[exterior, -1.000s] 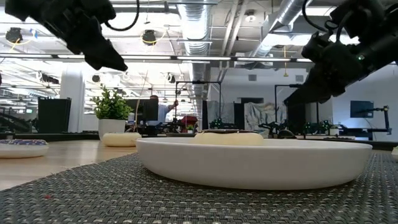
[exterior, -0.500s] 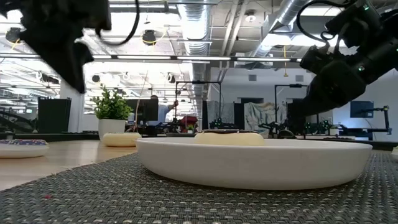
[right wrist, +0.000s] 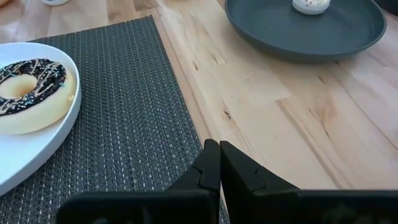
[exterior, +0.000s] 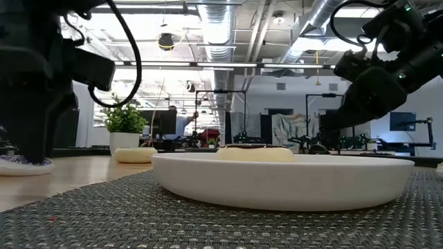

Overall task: Pick & Place donuts
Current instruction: Put the small blue donut on the black plate

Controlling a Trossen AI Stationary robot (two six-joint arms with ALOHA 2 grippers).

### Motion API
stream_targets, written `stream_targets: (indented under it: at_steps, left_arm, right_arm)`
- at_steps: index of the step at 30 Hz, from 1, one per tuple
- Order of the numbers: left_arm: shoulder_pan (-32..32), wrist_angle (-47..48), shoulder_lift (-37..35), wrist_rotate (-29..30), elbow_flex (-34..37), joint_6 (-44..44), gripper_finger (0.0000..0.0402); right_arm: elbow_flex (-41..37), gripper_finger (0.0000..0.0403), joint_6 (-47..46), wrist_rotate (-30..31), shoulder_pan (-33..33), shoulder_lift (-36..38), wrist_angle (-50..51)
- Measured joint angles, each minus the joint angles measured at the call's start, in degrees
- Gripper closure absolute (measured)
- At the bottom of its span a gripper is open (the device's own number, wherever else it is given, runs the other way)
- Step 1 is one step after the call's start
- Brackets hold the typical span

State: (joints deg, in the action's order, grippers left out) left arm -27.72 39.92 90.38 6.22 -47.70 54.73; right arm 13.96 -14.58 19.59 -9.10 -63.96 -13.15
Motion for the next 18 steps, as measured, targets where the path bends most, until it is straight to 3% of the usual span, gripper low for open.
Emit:
stream_targets:
  at_steps: [18]
  left_arm:
    - [-0.36, 0.91, 0.69, 0.28, -0.35, -0.82, 0.0249]
  right_arm:
    - [0.00, 0.0402, -0.40, -0.02, 0.00, 0.00, 0.02]
